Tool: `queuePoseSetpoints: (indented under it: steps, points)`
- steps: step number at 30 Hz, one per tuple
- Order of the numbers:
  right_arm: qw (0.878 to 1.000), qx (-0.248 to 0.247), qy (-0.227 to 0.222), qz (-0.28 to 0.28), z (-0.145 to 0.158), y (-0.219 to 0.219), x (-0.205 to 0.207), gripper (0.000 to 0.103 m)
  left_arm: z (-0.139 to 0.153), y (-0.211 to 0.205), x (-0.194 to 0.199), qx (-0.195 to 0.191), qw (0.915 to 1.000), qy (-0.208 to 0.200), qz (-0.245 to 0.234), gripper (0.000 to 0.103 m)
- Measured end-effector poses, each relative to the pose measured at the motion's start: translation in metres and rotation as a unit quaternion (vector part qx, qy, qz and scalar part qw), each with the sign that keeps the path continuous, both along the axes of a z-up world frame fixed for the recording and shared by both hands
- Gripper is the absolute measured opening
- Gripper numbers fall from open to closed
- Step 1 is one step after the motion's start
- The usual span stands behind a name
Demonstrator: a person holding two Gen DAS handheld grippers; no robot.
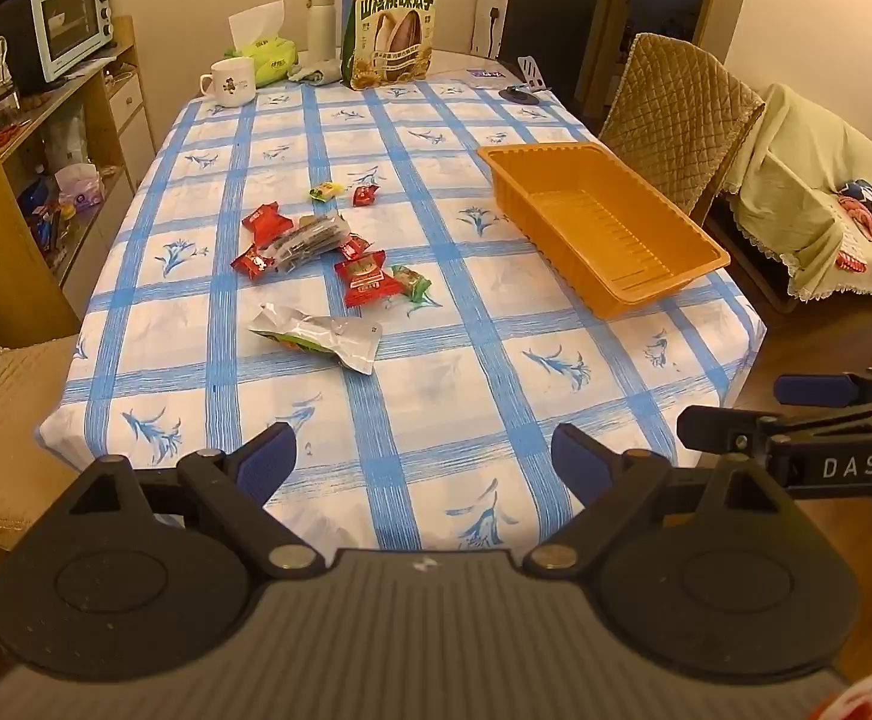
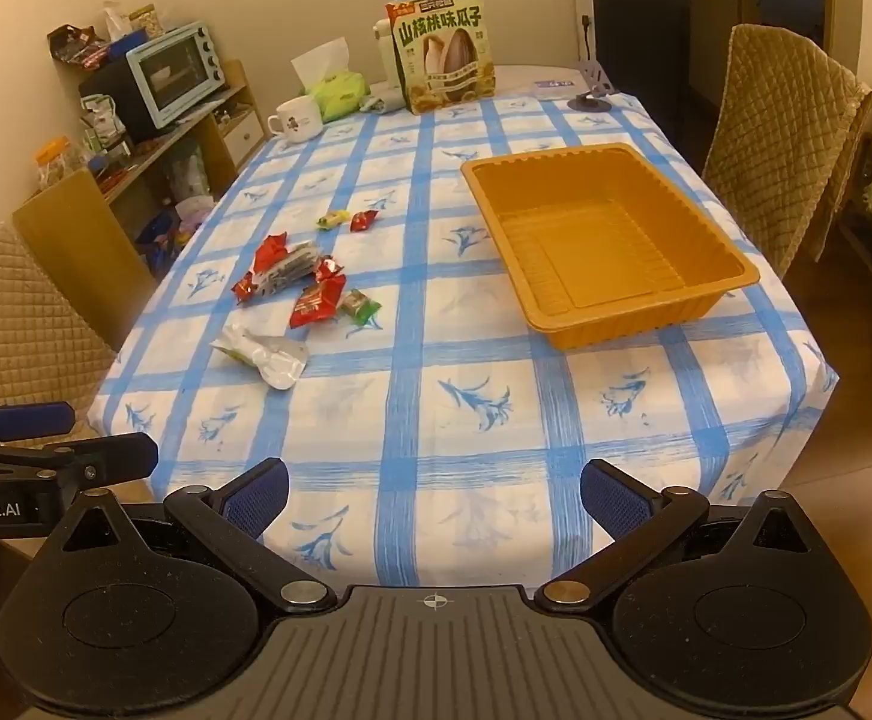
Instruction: Organize snacks
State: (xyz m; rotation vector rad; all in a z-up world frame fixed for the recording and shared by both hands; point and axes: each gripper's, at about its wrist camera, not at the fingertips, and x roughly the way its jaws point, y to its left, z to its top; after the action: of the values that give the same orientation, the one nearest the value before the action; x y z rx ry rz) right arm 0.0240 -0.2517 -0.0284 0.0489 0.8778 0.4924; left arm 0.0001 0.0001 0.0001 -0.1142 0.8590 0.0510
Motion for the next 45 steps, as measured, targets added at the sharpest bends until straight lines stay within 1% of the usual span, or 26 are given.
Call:
queuePoseSetpoints:
  steps: [43, 45]
  points:
    - [1.000, 0.002, 0.003, 0.001, -0.001, 0.007, 0.006, 0.103, 0.000, 0.000, 0.000, 0.001, 1.0000, 0.003, 0.001, 0.091]
    - [1.000, 0.002, 0.003, 0.002, -0.001, 0.013, 0.008, 0.103, 0.000, 0.000, 0.000, 0.001, 1.0000, 0.003, 0.001, 0.091]
